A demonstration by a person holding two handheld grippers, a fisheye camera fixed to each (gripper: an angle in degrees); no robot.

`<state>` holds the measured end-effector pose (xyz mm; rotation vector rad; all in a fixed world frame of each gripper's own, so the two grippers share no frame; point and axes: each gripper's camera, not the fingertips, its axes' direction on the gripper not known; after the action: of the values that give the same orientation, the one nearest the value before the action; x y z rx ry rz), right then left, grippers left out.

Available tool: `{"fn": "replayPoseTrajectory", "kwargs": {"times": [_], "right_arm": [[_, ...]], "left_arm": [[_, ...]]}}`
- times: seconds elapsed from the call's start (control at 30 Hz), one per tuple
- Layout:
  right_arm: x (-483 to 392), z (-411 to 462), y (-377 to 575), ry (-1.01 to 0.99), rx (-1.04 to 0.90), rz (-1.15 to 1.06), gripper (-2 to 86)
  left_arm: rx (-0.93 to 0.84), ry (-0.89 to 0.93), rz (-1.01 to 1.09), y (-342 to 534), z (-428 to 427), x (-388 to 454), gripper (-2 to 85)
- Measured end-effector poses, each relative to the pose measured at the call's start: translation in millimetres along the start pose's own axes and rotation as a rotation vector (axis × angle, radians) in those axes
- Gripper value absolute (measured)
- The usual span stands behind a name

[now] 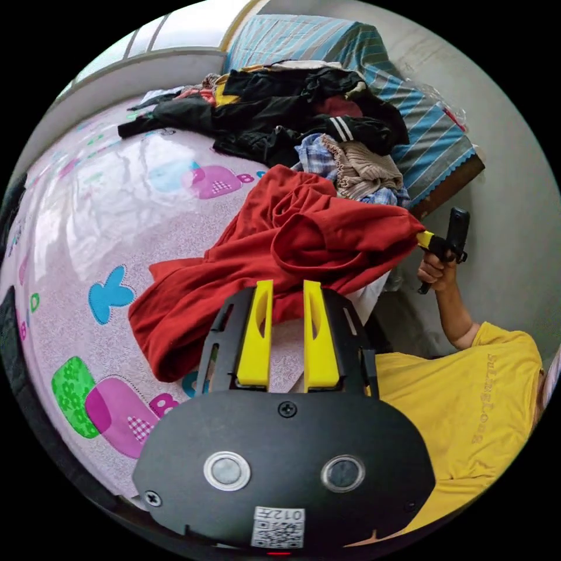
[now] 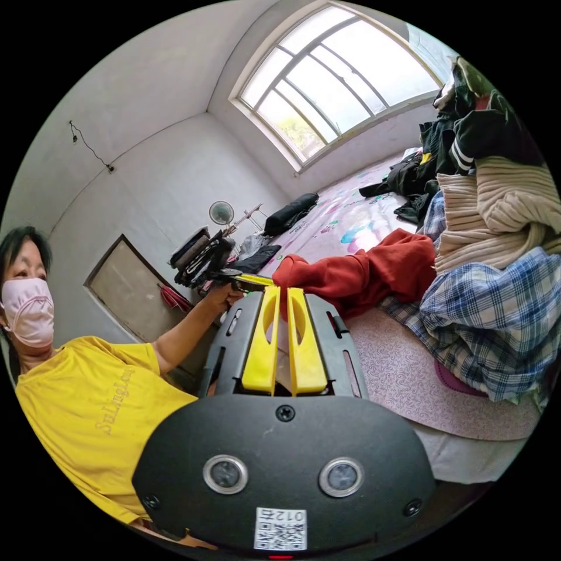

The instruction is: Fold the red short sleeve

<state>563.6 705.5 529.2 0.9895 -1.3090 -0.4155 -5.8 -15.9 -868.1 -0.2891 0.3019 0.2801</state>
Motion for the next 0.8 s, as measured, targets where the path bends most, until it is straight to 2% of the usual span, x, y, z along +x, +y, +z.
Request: {"fn": "replayPoseTrajectory", "kwargs": {"times": [0.07,0.17,0.27,0.47,0.6,0.7,0.8], "right_arm": [[1,-3,2,-0.001,-0.003,0.007,1.5],[4,-3,5,-0.012,-0.009,0.024,1.5],[3,0,6,-0.04,0.003,0.044,1.6],[-19,6,9,-0.024,-0.006,0.026,1.7],[-33,10,6,-0.002,-0.016,0.018,1.7],[-50,6,-14,0.079,-0.026,-0.043,1.6],[-82,-6,-53,0.23,-0.028,-0.185,1.5]], "left_arm": [[0.029,-0.209,0.136,15,-31,34,7.5],[-0.004,-0.383,0.316,32,-36,76,6.7],[-0.089,-0.488,0.409,41,-14,103,6.2],[-0.123,-0.464,0.447,54,7,118,5.3],[-0.136,-0.502,0.441,71,1,116,1.8],[-0.073,-0.514,0.35,86,-53,99,0.6],[0.088,-0.485,0.199,104,-156,69,0.2]]}}
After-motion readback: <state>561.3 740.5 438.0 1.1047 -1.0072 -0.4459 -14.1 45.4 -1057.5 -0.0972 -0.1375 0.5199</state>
